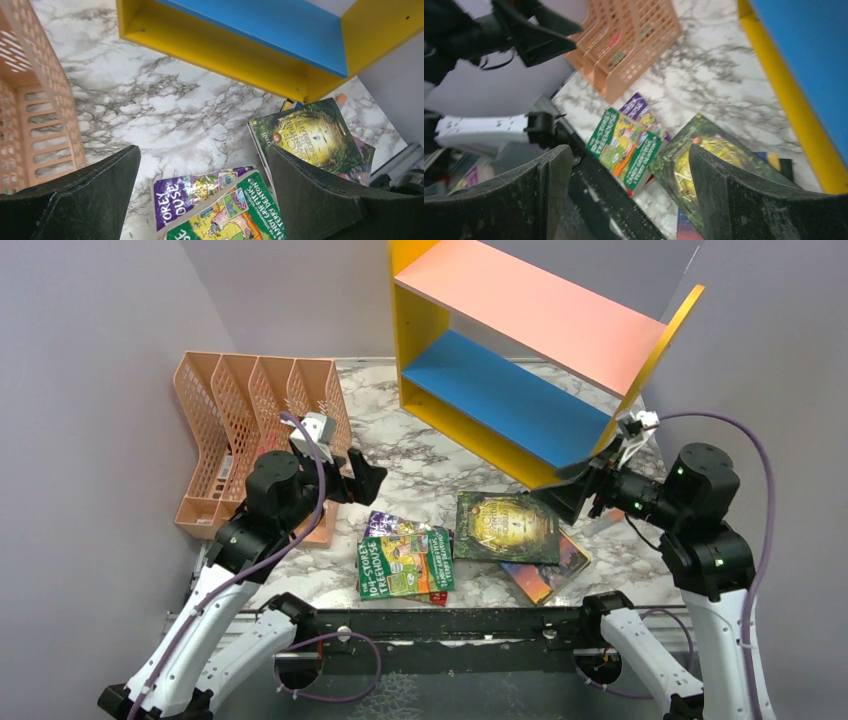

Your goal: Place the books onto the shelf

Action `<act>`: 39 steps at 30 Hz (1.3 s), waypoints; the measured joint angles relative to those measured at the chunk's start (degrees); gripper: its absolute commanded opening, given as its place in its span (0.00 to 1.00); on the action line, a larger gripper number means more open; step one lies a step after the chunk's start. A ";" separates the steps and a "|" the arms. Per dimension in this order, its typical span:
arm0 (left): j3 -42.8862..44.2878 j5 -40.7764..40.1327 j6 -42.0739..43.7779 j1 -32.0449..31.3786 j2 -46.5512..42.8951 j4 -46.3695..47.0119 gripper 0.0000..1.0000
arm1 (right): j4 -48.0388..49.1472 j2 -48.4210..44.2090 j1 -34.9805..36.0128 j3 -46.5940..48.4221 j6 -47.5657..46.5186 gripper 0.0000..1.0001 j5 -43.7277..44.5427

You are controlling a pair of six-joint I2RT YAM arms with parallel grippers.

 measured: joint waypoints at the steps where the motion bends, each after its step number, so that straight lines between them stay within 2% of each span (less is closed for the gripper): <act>1: -1.25 1.14 -0.48 0.00 0.04 0.87 0.99 | 1.20 0.00 0.20 -1.40 0.24 0.89 -2.10; 5: -5.14 2.99 -2.12 0.00 0.87 3.50 0.99 | 4.39 0.42 0.94 -5.49 0.92 0.88 -7.61; 11: -6.40 2.49 -4.92 0.00 5.01 7.28 0.99 | 11.23 0.20 1.29 -10.36 3.37 0.88 -11.61; 18: -6.10 -2.25 -6.91 0.00 10.49 9.99 0.99 | 15.65 -0.61 1.29 -13.60 6.05 0.87 -12.09; 25: -2.10 -7.37 -7.67 0.00 18.43 10.84 0.99 | 18.56 2.25 3.21 -13.68 6.99 0.87 -10.32; 29: -0.42 -9.68 -8.09 0.00 20.81 11.19 0.99 | 20.44 5.75 10.71 -13.68 7.10 0.86 -5.01; 31: 0.68 -10.62 -8.11 0.02 22.12 11.21 0.99 | 21.33 7.69 17.27 -13.73 7.28 0.86 -0.57; 35: 2.60 -11.69 -8.13 0.09 24.28 11.23 0.99 | 23.02 12.79 35.34 -13.68 6.75 0.87 12.37; 39: 3.08 -12.00 -8.11 0.74 24.98 10.86 0.99 | 27.87 20.70 45.38 -14.25 5.44 0.89 19.08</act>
